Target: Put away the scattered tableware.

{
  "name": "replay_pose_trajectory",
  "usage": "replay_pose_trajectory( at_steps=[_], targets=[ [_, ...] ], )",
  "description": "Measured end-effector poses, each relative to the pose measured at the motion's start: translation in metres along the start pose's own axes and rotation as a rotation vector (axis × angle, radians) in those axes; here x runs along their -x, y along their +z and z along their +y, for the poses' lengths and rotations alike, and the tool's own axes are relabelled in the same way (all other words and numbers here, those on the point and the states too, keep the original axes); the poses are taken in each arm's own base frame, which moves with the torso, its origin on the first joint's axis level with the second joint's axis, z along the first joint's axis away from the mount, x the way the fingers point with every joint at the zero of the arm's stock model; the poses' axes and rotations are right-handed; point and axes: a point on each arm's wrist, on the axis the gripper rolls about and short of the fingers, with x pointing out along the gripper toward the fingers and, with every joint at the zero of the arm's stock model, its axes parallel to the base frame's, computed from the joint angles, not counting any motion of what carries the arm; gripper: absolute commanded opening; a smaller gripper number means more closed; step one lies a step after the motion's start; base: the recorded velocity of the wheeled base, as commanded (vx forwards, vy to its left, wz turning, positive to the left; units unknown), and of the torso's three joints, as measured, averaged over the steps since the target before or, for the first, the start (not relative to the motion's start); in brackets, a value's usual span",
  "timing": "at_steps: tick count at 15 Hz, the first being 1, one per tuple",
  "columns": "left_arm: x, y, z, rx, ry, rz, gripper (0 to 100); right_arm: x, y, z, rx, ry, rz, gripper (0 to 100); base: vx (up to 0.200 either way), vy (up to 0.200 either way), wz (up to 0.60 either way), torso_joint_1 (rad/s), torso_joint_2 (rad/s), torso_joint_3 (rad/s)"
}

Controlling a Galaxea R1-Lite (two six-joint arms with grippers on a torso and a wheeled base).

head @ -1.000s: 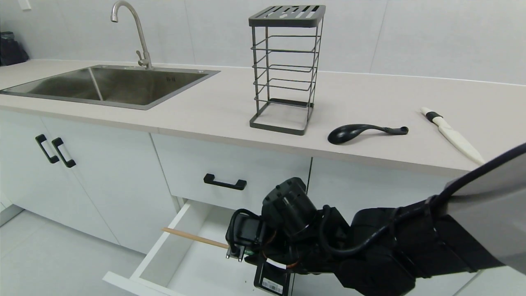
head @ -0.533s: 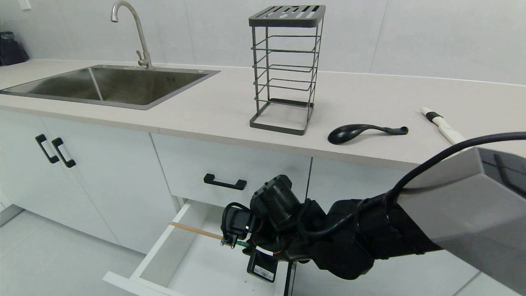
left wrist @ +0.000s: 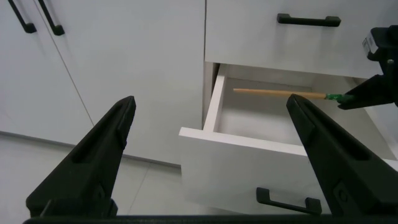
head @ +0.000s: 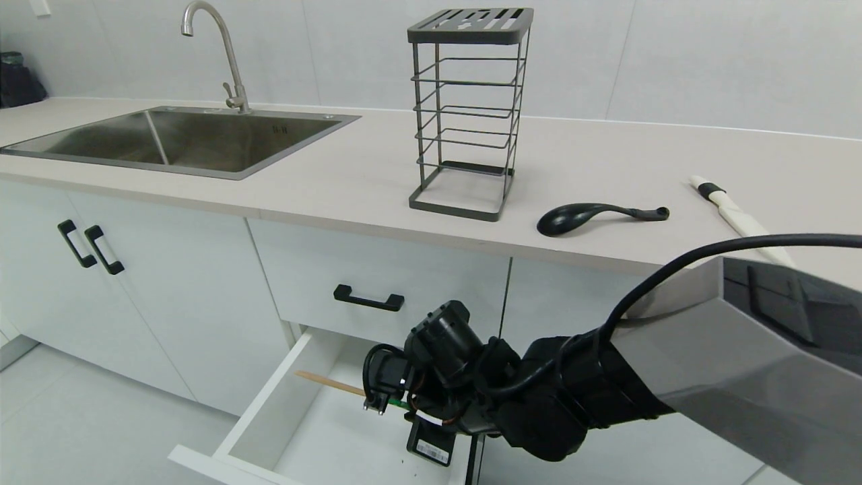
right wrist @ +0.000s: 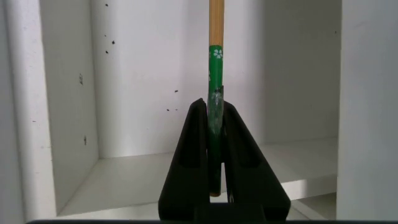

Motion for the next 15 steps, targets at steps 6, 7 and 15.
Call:
replay_pose_trajectory(
  at_steps=[6,7,15],
  targets=[
    [0.0,0.0,0.0,0.0,0.0,0.0,100,-0.025,-0.001,0.0,-0.021,-0.014,0.024,0,0.0,0.0,0.0,0.0,0.0,0.0],
    [0.0,0.0,0.0,0.0,0.0,0.0,100,-0.03,0.001,-0.001,-0.022,-0.017,0.02,0,0.0,0.0,0.0,0.0,0.0,0.0],
    [0.0,0.0,0.0,0.0,0.0,0.0,100,-0.058,-0.005,0.0,-0.026,-0.01,0.045,0,0.0,0.0,0.0,0.0,0.0,0.0]
  ],
)
